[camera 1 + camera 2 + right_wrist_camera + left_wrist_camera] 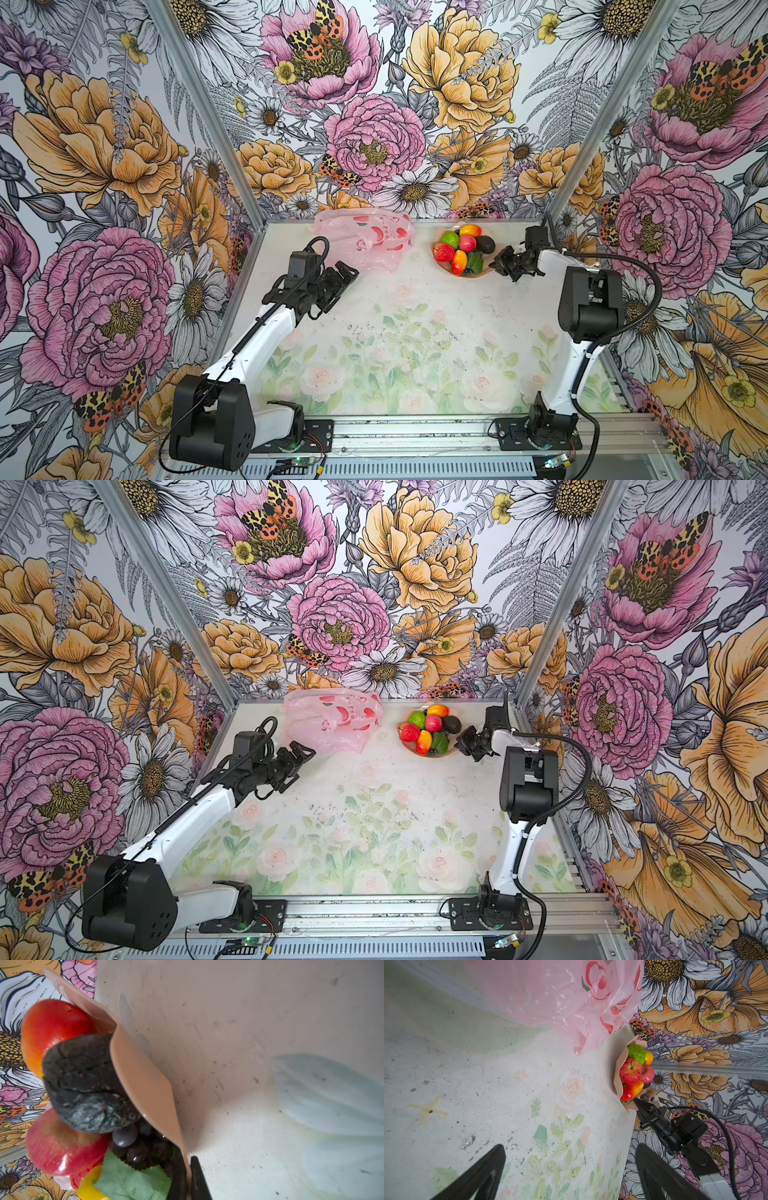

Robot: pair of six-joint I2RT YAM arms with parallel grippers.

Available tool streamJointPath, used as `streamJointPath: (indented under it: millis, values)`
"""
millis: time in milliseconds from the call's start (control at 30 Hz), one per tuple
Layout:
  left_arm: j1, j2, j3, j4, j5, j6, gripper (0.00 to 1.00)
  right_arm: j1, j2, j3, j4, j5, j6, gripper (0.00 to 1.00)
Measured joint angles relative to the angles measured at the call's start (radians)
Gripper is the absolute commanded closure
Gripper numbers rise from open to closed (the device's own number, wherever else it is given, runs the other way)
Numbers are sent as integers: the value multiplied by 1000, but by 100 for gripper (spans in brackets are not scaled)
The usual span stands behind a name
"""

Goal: Place the fruits into the plastic bag
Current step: 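Drag the fruit plate with the right gripper toward the table center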

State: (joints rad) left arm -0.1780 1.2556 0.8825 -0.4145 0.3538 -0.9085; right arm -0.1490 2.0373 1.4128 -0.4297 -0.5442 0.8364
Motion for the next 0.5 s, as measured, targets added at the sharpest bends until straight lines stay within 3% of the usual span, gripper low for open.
streamJointPath:
  millis: [500]
  values:
    - [0,-8,-6,1,7,2,1,-1,0,-18,13,-27,8,100]
